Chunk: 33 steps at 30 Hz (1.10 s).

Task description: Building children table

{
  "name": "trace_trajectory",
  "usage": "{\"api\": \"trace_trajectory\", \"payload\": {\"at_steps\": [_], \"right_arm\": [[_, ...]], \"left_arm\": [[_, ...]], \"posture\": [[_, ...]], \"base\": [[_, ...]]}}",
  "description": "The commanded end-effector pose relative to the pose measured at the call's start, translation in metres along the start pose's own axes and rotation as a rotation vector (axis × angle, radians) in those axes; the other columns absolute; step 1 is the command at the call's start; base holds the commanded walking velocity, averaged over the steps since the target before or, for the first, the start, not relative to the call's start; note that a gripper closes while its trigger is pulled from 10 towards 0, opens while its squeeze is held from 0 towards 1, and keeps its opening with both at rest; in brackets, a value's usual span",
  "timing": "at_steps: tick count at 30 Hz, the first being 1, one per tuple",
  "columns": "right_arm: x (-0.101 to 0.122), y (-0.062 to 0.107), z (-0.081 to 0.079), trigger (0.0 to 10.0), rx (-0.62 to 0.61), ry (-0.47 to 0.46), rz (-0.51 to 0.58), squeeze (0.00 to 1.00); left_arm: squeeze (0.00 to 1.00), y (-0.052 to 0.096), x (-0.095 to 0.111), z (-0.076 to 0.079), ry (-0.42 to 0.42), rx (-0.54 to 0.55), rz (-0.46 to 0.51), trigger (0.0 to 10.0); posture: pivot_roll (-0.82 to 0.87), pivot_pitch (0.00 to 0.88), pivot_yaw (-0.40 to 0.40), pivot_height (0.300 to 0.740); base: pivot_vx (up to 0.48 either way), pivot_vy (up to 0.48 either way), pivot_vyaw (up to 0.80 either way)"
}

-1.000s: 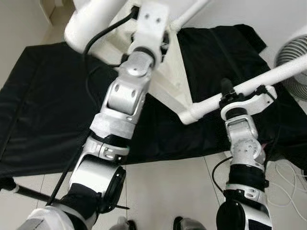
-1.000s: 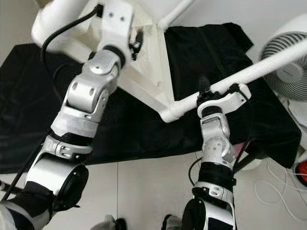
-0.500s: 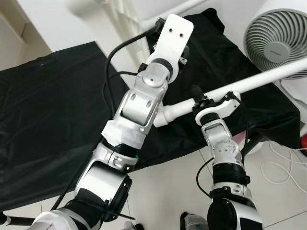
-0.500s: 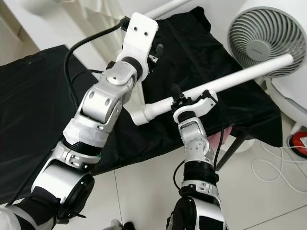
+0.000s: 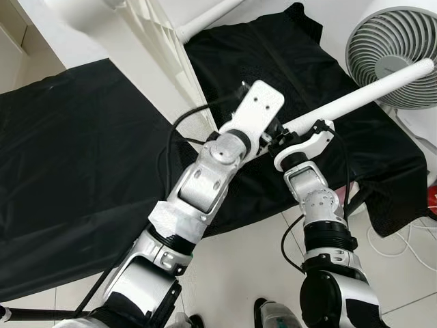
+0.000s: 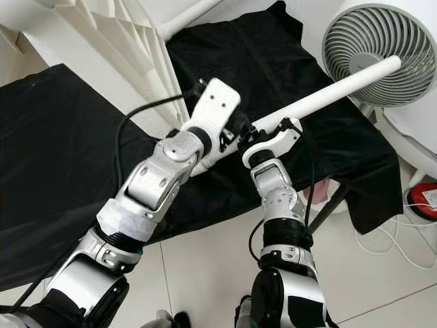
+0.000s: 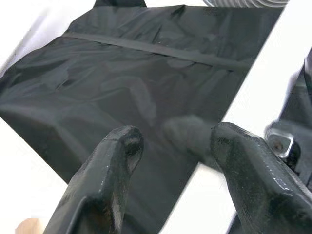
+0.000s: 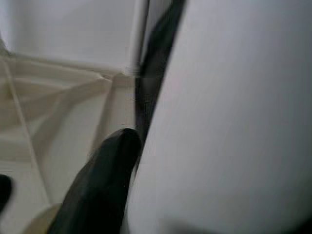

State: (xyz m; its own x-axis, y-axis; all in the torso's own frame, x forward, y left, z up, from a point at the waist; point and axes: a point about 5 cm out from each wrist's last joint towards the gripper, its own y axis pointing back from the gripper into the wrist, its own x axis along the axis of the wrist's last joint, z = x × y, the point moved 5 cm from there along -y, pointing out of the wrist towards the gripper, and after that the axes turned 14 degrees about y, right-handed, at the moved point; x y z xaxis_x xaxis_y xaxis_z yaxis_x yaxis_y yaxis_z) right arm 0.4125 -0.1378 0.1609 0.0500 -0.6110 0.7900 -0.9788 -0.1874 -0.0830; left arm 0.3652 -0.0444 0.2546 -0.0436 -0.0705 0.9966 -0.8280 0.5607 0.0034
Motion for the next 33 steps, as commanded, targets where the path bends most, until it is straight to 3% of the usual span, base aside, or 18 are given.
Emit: {"api": "trace_trajectory", "payload": {"at_steps": [1, 7, 17, 18, 19, 20, 27, 33], "right_arm": [[-0.082, 0.036, 0.052, 10.0, -0.217, -0.058, -0.277, 1.0], [-0.079, 0.037, 0.055, 10.0, -0.225, -0.089, -0.247, 1.0], [-0.075, 0.036, 0.057, 10.0, -0.231, -0.09, -0.228, 1.0], [-0.073, 0.036, 0.058, 10.0, -0.238, -0.083, -0.219, 0.3], [-0.073, 0.036, 0.058, 10.0, -0.238, -0.083, -0.219, 0.3], [-0.071, 0.036, 0.058, 10.0, -0.24, -0.096, -0.209, 0.0], [-0.069, 0.037, 0.059, 10.0, -0.245, -0.089, -0.208, 0.0], [-0.068, 0.035, 0.059, 10.0, -0.241, -0.083, -0.214, 0.0]], "left_arm": [[0.02, 0.003, -0.012, -0.002, -0.006, -0.009, -0.04, 10.0], [0.0, 0.01, -0.031, 0.004, -0.082, -0.087, -0.1, 10.0], [0.0, 0.015, -0.036, 0.003, -0.156, -0.139, -0.115, 10.0], [0.0, 0.017, -0.038, 0.002, -0.181, -0.154, -0.121, 10.0], [0.0, 0.017, -0.038, 0.002, -0.181, -0.154, -0.121, 10.0], [0.0, 0.019, -0.041, 0.0, -0.196, -0.163, -0.129, 10.0], [0.0, 0.028, -0.05, -0.004, -0.325, -0.242, -0.154, 10.0], [0.0, 0.035, -0.067, 0.007, -0.389, -0.331, -0.194, 10.0]], "posture": [[-0.02, 0.23, 0.154, 0.74], [-0.02, 0.239, 0.163, 0.74], [-0.02, 0.238, 0.159, 0.74], [-0.02, 0.237, 0.158, 0.74], [-0.02, 0.237, 0.158, 0.74], [-0.02, 0.235, 0.155, 0.74], [-0.03, 0.226, 0.142, 0.74], [-0.04, 0.22, 0.127, 0.74]], "base": [[0.0, 0.0, 0.0], [0.0, 0.0, 0.0], [0.0, 0.0, 0.0], [0.0, 0.0, 0.0], [0.0, 0.0, 0.0], [0.0, 0.0, 0.0], [0.0, 0.0, 0.0], [0.0, 0.0, 0.0]]}}
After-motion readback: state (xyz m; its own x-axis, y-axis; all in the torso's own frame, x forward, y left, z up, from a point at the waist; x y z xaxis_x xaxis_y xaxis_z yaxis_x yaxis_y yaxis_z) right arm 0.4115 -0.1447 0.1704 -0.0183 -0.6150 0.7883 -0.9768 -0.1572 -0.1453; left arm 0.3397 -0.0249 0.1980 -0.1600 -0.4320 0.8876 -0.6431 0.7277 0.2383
